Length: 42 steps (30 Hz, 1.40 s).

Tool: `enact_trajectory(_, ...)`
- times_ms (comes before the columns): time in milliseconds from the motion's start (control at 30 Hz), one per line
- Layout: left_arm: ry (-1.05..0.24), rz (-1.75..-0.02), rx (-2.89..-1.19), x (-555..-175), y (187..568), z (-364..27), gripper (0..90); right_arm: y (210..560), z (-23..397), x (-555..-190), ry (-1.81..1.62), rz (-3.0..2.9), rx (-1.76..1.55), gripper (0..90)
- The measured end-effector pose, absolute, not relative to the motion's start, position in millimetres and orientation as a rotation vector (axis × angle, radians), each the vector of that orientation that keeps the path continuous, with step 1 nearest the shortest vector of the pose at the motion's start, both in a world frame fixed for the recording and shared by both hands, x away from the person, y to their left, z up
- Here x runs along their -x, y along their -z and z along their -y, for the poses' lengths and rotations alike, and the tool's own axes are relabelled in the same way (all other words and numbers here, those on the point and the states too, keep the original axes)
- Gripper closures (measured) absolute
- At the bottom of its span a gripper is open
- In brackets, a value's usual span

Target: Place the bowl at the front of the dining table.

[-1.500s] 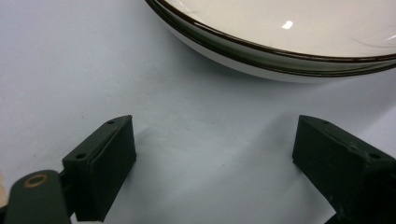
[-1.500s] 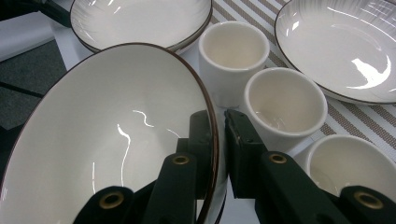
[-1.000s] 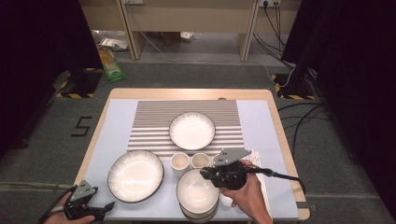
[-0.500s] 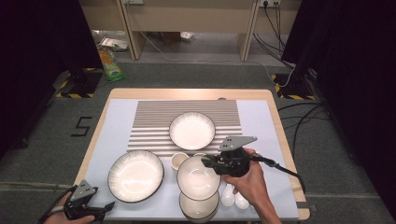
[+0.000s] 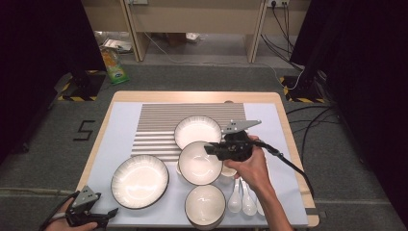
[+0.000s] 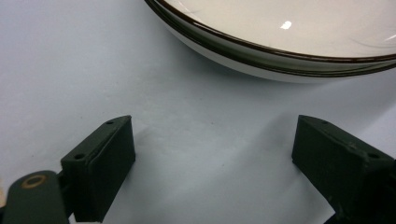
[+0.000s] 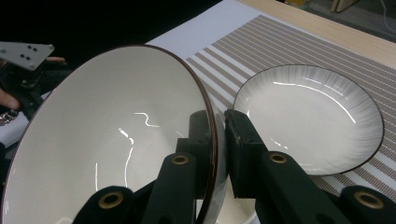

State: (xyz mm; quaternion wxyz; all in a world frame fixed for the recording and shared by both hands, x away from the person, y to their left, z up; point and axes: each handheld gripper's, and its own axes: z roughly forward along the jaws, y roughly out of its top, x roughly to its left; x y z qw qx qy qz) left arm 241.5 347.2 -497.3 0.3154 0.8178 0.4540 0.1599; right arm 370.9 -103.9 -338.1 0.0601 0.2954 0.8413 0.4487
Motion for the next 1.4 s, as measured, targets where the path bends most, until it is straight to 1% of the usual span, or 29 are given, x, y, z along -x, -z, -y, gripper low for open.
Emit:
enact_trajectory(300,-0.420,-1.193,-2.156,-242,497,-348,11.8,338,103,-406,-1.329,-2.519,-1.000,81.0)
enact_trajectory(733,-0.419,-1.192,-2.156,-241,497,-348,11.8,347,99,-442,-1.294,-2.498,-1.104,81.0)
enact_trajectory(1067,-0.419,-1.192,-2.156,-242,497,-348,11.8,372,104,-474,-1.278,-2.463,-1.259,80.9)
enact_trajectory(1400,-0.419,-1.192,-2.154,-241,498,-348,11.8,392,104,-496,-1.239,-2.452,-1.363,80.9)
